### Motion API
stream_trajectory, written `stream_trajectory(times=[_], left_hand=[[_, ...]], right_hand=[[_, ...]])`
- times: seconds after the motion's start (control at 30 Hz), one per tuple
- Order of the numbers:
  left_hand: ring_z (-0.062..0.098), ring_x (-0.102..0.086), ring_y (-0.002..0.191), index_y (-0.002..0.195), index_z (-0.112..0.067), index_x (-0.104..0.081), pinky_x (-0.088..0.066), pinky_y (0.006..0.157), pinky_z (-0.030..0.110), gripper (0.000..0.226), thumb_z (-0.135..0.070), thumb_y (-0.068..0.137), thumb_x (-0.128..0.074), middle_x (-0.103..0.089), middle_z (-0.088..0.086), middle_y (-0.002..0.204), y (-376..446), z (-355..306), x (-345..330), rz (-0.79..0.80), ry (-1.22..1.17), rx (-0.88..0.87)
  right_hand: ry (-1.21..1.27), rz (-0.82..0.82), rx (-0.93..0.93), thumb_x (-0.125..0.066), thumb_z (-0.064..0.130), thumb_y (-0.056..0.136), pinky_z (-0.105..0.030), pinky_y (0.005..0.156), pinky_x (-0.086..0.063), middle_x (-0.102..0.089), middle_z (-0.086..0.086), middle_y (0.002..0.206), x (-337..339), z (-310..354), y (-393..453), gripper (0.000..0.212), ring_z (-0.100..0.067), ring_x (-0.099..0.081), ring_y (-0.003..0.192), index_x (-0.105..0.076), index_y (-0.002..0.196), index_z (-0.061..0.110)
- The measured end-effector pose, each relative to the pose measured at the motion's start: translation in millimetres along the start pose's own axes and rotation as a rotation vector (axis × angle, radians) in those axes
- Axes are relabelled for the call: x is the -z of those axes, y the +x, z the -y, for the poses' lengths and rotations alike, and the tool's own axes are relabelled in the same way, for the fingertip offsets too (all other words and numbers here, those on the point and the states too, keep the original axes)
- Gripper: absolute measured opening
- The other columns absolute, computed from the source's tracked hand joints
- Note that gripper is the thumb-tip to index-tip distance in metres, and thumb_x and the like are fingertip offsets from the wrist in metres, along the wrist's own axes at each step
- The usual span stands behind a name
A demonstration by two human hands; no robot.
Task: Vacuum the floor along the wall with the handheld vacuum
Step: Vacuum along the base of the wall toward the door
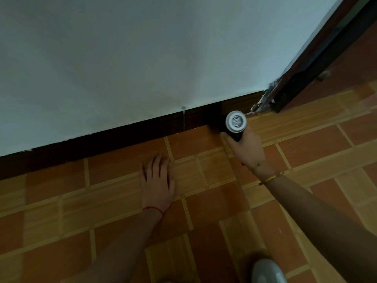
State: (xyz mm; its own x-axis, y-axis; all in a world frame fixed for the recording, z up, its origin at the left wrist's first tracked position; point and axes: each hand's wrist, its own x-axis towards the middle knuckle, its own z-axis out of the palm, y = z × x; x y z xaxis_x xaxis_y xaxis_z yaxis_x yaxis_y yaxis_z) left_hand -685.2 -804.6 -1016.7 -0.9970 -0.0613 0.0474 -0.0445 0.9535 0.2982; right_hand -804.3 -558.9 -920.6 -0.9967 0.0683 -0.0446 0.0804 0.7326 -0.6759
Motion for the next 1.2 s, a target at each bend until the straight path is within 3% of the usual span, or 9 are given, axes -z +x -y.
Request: stream_trajectory(times=[0.13,0.3,0.43,0.57,0.73,0.87,1.03,1.2], left_hand=[[0.029,-0.034,0.14,0.143,-0.014,-0.043,-0.017,0.118,0.059,0.052,-0.031,0.095,-0.038,-0.042,0.01,0.149,0.0,-1.6,-0.3,-0.021,-0.017,0.0],[0.029,-0.034,0.141,0.143,-0.013,-0.044,-0.017,0.118,0.06,0.052,-0.031,0.095,-0.036,-0.042,0.01,0.149,0.0,-2.7,0.8,-0.027,-0.042,0.002],[0.03,-0.034,0.141,0.143,-0.013,-0.044,-0.016,0.118,0.06,0.052,-0.032,0.095,-0.036,-0.042,0.01,0.149,0.5,-3.9,0.4,-0.014,-0.045,0.009],[0.03,-0.034,0.14,0.142,-0.012,-0.045,-0.016,0.118,0.059,0.051,-0.031,0.095,-0.036,-0.043,0.012,0.148,0.0,-6.6,0.7,-0.018,-0.026,0.008],[0.03,-0.031,0.142,0.144,-0.012,-0.042,-0.014,0.12,0.057,0.053,-0.031,0.096,-0.032,-0.042,0.012,0.149,0.4,-8.1,1.3,0.017,0.02,0.023],[0.03,-0.03,0.142,0.146,-0.012,-0.04,-0.013,0.12,0.055,0.054,-0.032,0.096,-0.029,-0.04,0.012,0.15,0.1,-8.3,3.5,0.041,0.05,0.03],[0.031,-0.03,0.143,0.146,-0.011,-0.038,-0.019,0.118,0.059,0.056,-0.032,0.095,-0.028,-0.04,0.013,0.15,0.3,-13.2,5.6,0.07,0.072,0.051],[0.033,-0.029,0.143,0.145,-0.009,-0.038,-0.018,0.118,0.059,0.061,-0.032,0.09,-0.026,-0.038,0.015,0.15,2.6,-24.4,6.9,0.08,0.064,0.106]], right_hand=[[-0.067,0.183,0.142,-0.068,0.045,0.085,-0.023,0.075,-0.047,-0.068,-0.004,0.116,-15.6,12.1,-7.0,0.066,-0.02,-0.066,0.101,-0.044,0.137,0.013],[-0.036,0.001,0.013,-0.069,0.043,0.085,-0.027,0.074,-0.047,-0.068,-0.011,0.118,13.6,-16.9,7.9,0.066,-0.028,-0.065,0.104,-0.044,0.138,0.011],[-0.029,-0.105,-0.094,-0.062,0.058,0.082,-0.036,0.077,-0.051,-0.069,-0.014,0.116,38.4,-43.8,23.2,0.078,-0.037,-0.066,0.102,-0.042,0.141,0.011],[-0.031,-0.085,-0.069,-0.067,0.044,0.086,-0.038,0.077,-0.05,-0.067,-0.017,0.118,32.0,-38.2,19.5,0.073,-0.039,-0.063,0.106,-0.036,0.143,0.011],[0.02,0.015,0.018,-0.068,0.044,0.086,-0.039,0.081,-0.054,-0.067,-0.012,0.119,25.5,-31.2,13.6,0.068,-0.033,-0.065,0.106,-0.041,0.139,0.012],[0.015,-0.064,-0.047,-0.067,0.049,0.085,-0.033,0.073,-0.049,-0.069,-0.015,0.114,32.8,-51.2,25.7,0.07,-0.034,-0.065,0.102,-0.044,0.138,0.008],[0.023,-0.171,-0.166,-0.065,0.052,0.084,-0.038,0.074,-0.05,-0.069,-0.017,0.114,51.6,-73.3,39.4,0.072,-0.039,-0.064,0.103,-0.044,0.139,0.009],[0.037,-0.001,-0.028,-0.067,0.049,0.084,-0.037,0.077,-0.052,-0.069,-0.013,0.115,39.7,-56.5,25.0,0.071,-0.034,-0.065,0.103,-0.041,0.14,0.014]])
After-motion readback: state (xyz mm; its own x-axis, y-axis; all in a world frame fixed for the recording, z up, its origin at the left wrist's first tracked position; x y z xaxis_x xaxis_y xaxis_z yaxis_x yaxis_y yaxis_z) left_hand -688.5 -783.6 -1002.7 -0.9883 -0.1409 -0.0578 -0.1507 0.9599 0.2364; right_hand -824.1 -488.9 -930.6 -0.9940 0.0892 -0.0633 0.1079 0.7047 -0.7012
